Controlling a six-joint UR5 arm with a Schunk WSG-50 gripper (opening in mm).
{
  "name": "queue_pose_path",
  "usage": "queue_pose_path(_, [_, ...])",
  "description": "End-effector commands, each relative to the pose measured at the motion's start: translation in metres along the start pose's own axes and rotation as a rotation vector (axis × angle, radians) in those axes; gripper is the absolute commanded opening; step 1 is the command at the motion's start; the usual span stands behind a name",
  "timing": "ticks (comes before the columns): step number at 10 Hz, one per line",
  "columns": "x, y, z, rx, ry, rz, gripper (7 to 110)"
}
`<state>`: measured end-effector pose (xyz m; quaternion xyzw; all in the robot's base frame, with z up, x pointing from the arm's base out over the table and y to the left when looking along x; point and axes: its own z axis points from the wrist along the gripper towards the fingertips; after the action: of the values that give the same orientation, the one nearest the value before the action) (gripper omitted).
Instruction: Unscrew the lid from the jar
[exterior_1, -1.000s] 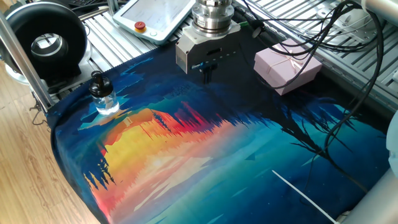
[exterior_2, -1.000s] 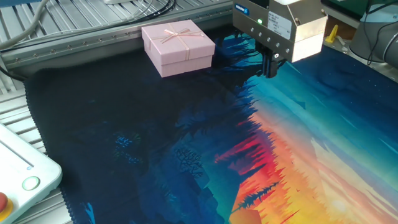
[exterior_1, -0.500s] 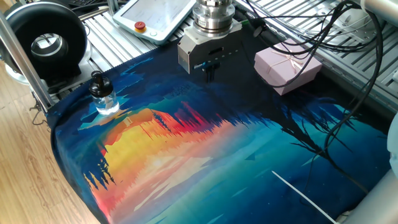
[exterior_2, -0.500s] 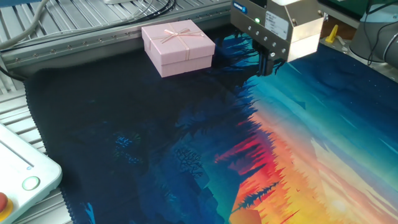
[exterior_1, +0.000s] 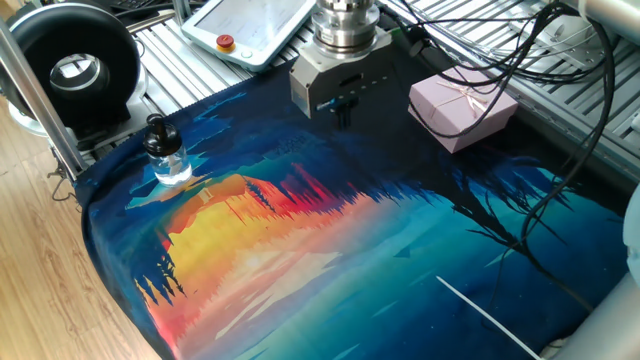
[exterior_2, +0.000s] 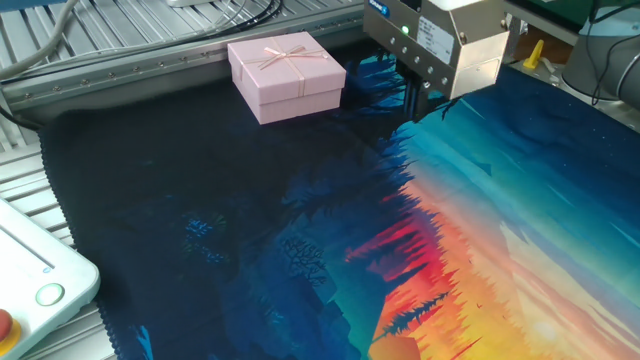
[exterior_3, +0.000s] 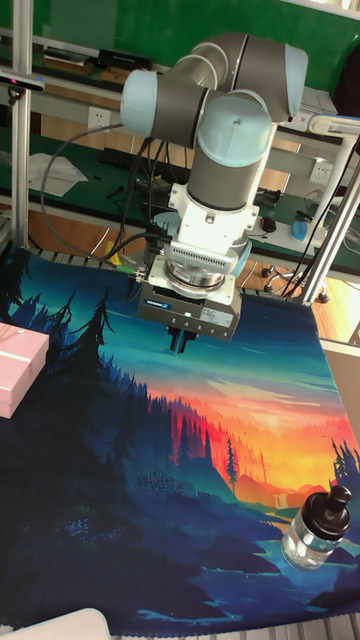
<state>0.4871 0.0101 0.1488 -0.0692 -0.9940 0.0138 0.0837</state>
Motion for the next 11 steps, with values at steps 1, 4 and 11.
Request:
queue_pose_path(1, [0.02, -0.005, -0.002, 0.017, 0.079, -0.032, 7])
queue_pose_path(4, [0.022, -0.009, -0.002, 0.034, 0.088, -0.047, 7])
queue_pose_path(11, [0.032, -0.012, -0.004, 0.041, 0.132, -0.092, 7])
